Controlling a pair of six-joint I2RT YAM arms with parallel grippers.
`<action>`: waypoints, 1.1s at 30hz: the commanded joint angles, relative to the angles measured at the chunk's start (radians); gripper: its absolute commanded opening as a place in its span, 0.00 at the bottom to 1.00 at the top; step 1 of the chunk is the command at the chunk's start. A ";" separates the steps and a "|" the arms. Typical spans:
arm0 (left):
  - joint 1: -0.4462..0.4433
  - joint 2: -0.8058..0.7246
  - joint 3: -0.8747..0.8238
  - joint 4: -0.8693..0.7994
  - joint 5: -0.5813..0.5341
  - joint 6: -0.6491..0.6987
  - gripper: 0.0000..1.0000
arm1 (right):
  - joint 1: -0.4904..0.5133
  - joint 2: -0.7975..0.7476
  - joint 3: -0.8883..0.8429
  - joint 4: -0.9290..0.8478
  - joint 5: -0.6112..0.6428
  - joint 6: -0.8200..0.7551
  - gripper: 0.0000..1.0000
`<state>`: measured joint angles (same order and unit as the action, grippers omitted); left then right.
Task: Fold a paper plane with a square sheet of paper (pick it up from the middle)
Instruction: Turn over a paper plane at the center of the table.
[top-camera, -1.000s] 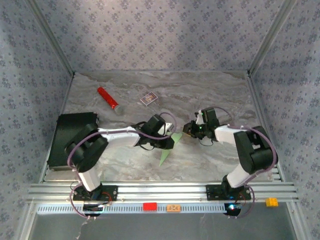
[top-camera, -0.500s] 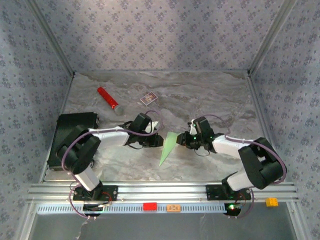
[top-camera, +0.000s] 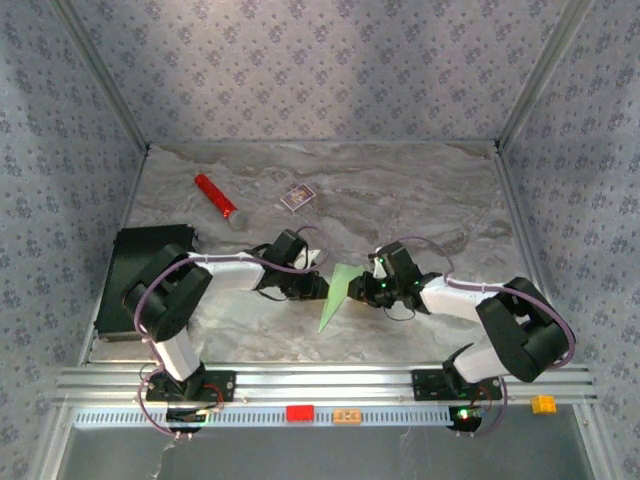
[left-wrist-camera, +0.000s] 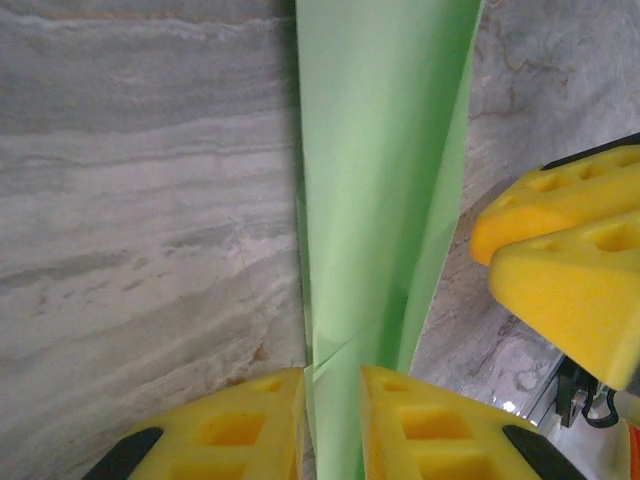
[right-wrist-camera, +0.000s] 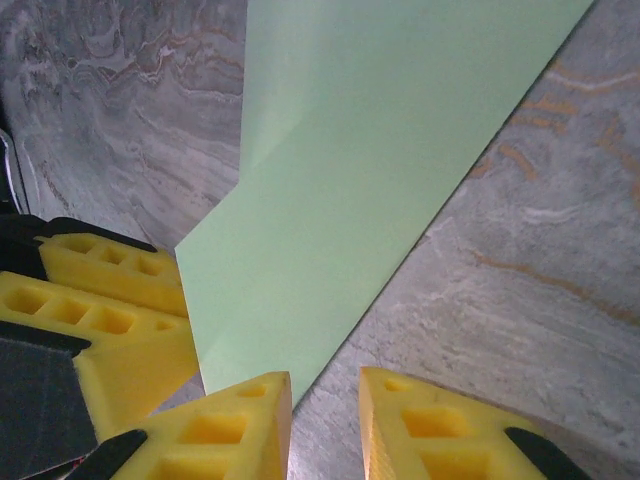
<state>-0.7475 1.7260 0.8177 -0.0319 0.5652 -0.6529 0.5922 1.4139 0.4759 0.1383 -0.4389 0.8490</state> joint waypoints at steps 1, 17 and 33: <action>-0.013 0.016 0.038 -0.035 0.015 0.031 0.21 | 0.012 -0.013 -0.011 0.001 0.020 0.013 0.27; -0.024 -0.035 0.029 -0.079 -0.056 0.042 0.21 | 0.034 0.003 -0.013 0.020 0.016 0.020 0.26; -0.037 0.053 0.066 -0.079 0.010 0.049 0.19 | 0.052 0.058 -0.008 0.069 -0.012 0.033 0.24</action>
<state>-0.7723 1.7565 0.8577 -0.1028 0.5373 -0.6254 0.6357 1.4548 0.4698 0.1921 -0.4343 0.8688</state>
